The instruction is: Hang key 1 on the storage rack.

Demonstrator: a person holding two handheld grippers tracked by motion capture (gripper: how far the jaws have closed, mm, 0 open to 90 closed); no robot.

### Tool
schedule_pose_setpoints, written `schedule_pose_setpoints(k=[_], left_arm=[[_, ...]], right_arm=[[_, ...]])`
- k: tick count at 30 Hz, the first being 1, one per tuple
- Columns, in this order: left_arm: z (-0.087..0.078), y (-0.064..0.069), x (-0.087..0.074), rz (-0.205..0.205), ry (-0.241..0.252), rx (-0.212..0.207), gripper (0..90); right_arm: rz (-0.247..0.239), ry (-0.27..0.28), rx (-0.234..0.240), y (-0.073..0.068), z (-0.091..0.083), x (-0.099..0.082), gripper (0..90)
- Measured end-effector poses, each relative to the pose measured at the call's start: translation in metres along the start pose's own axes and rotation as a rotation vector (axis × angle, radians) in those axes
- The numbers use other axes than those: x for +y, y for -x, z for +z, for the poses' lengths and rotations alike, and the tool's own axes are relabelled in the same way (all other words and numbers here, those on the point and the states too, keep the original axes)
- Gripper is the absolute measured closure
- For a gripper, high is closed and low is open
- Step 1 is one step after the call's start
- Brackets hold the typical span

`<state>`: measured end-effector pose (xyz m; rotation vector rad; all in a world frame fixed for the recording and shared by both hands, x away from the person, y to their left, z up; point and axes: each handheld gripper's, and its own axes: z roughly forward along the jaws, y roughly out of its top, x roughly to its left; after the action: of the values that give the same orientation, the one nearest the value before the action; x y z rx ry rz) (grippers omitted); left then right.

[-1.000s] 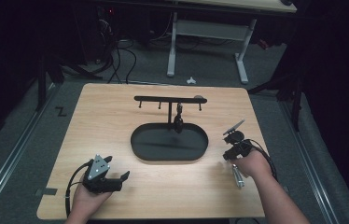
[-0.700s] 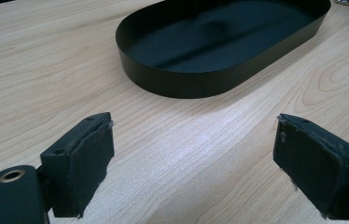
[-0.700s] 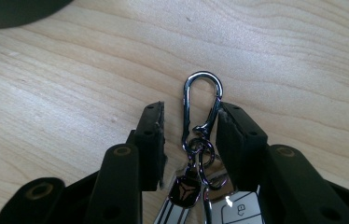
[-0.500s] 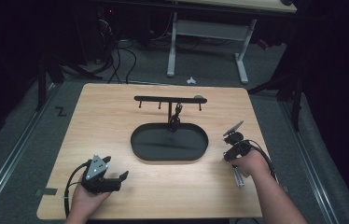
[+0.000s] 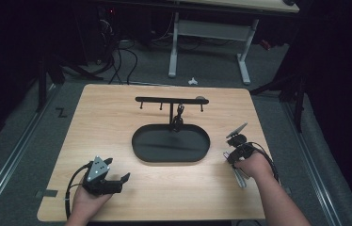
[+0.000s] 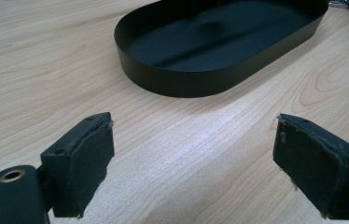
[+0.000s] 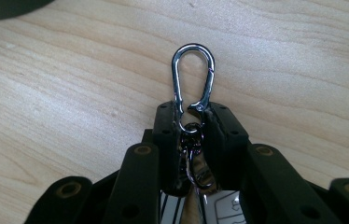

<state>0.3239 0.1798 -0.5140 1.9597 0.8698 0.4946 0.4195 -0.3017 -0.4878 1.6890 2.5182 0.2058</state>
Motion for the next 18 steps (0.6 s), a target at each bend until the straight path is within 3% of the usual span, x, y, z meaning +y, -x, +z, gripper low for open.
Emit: schedule_pose_setpoints(k=[18], left_arm=[[0.0018, 0.0009, -0.0005, 0.004, -0.010, -0.010, 13.5]], right_arm=[[-0.005, 0.017, 0.001, 0.0001, -0.0020, -0.0005, 75.2]])
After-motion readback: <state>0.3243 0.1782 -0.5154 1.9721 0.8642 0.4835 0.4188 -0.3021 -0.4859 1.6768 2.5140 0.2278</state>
